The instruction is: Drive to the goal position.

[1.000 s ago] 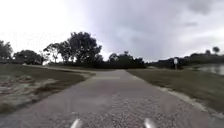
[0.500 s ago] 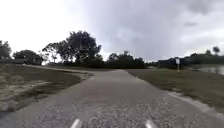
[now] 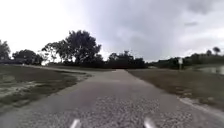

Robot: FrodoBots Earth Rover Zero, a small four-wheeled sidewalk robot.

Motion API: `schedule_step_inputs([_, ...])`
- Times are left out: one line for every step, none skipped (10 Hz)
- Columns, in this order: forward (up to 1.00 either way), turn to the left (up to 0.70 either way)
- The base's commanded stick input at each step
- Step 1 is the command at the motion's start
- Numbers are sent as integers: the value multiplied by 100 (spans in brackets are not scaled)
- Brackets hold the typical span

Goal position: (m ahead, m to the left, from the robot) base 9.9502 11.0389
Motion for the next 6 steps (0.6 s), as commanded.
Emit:
schedule_step_inputs([100,0])
schedule_step_inputs([100,0])
schedule_step_inputs([100,0])
schedule_step_inputs([100,0])
schedule_step_inputs([100,0])
schedule_step_inputs([100,0])
